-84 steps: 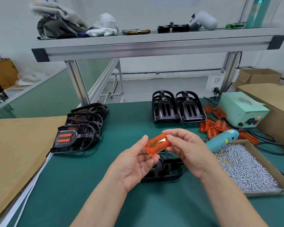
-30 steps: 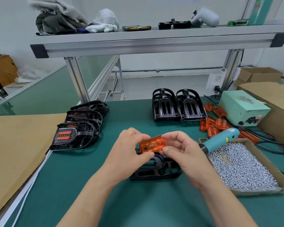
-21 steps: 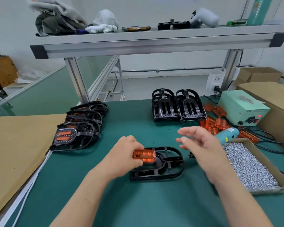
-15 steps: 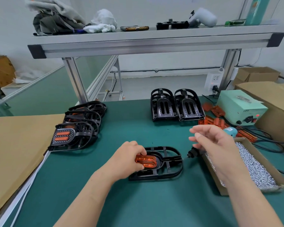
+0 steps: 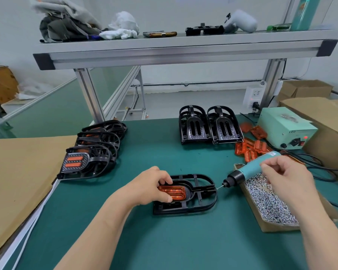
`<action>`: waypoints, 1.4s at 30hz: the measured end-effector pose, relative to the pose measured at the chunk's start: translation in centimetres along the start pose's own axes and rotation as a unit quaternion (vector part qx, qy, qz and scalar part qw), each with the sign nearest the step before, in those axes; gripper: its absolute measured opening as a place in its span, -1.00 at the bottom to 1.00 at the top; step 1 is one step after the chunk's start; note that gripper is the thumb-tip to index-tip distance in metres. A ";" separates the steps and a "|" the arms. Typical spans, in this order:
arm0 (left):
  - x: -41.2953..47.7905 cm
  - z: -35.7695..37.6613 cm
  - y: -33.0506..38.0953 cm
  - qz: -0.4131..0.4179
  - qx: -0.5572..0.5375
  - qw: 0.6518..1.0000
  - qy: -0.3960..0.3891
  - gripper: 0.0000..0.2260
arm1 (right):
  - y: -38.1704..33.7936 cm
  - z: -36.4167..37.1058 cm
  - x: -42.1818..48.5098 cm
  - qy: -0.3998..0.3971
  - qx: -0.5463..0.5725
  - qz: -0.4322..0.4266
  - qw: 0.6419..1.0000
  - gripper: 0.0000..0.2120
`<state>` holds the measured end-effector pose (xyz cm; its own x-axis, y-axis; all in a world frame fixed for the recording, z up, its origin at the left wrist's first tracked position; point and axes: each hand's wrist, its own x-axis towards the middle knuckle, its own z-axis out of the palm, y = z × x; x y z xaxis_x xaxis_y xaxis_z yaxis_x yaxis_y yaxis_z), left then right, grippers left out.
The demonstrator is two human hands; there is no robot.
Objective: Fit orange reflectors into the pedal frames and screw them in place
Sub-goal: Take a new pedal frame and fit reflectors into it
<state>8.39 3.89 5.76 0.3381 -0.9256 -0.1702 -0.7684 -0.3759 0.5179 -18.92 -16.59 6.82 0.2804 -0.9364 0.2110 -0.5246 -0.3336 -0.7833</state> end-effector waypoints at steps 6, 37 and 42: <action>0.1 0.5 1.2 0.012 0.048 0.997 0.055 -0.92 | 0.7 0.0 -0.1 -0.098 -0.227 0.004 0.969 -0.92; -1.3 1.0 1.3 0.005 0.116 0.993 0.037 -0.87 | -0.4 0.7 -0.9 -0.070 -0.173 -0.055 0.981 -0.79; -1.2 1.4 1.5 -0.007 0.125 0.992 0.025 -0.87 | -1.5 0.5 -1.5 -0.044 -0.116 -0.069 0.990 -0.79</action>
<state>6.08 4.39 5.59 0.3719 -0.9189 -0.1316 -0.8717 -0.3944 0.2908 -18.18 -14.68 7.37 0.4260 -0.8706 0.2460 -0.6438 -0.4828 -0.5937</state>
